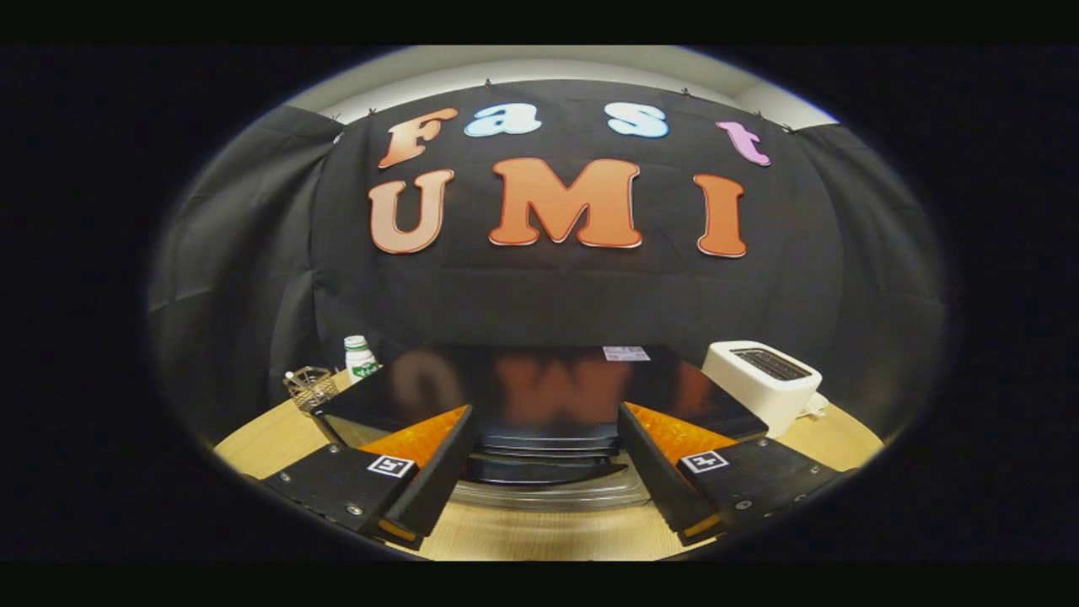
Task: Open the toaster oven, put the food inside, and close the toaster oven door.
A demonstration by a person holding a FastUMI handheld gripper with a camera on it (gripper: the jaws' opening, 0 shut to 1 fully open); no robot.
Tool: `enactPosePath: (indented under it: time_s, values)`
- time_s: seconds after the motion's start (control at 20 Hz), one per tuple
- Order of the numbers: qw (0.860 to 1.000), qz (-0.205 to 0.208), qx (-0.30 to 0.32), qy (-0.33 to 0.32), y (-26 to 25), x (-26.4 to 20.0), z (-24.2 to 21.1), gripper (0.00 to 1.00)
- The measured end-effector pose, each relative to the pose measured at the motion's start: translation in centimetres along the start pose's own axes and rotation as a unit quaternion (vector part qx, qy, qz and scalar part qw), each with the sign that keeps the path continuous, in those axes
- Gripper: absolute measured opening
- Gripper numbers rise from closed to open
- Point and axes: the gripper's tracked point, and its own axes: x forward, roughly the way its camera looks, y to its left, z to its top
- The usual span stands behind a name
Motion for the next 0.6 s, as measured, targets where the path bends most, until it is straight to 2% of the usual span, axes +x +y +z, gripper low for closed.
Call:
enactPosePath:
  time_s: [0.2,0.45,0.6]
  values:
    - [1.0,0.003,-0.005,-0.013,0.3,-1.0,-0.4,0.98]
    - [0.999,0.026,0.014,-0.027,0.9,-2.8,-1.0,0.88]
    - [0.999,0.038,0.007,-0.022,1.1,-4.3,-1.6,0.87]
